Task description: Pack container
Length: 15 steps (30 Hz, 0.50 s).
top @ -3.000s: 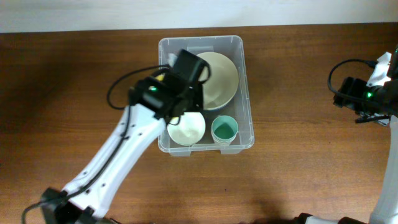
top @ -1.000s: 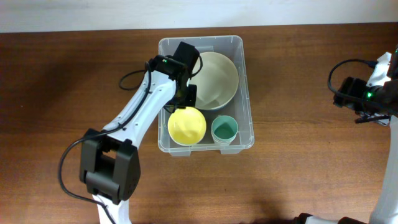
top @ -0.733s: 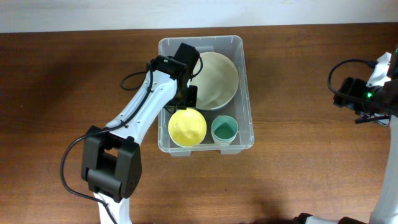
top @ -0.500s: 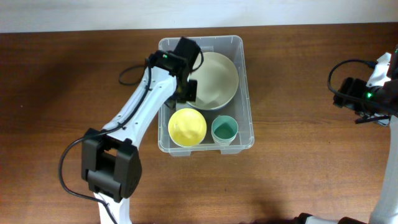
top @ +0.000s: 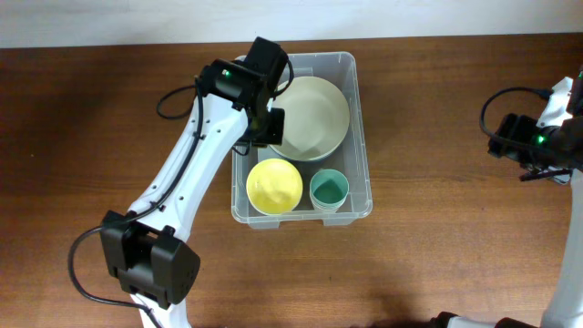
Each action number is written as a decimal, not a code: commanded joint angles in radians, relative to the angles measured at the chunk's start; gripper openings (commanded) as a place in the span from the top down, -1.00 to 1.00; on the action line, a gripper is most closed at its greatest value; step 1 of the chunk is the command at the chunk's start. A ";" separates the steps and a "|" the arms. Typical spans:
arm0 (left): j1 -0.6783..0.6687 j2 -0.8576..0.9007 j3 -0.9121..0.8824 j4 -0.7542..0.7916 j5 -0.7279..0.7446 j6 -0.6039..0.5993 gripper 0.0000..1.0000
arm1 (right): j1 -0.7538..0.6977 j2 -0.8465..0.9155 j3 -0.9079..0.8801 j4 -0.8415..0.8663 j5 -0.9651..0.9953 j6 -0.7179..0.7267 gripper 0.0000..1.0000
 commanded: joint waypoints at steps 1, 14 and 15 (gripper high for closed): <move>-0.002 -0.004 -0.039 0.001 0.053 0.000 0.99 | -0.004 0.003 -0.003 0.000 0.010 -0.006 -0.56; -0.002 -0.004 -0.179 0.098 0.053 0.000 0.99 | -0.004 0.003 -0.003 0.000 0.010 -0.006 -0.56; -0.002 -0.003 -0.186 0.106 0.053 0.000 0.99 | -0.004 0.003 -0.003 0.000 0.010 -0.006 -0.56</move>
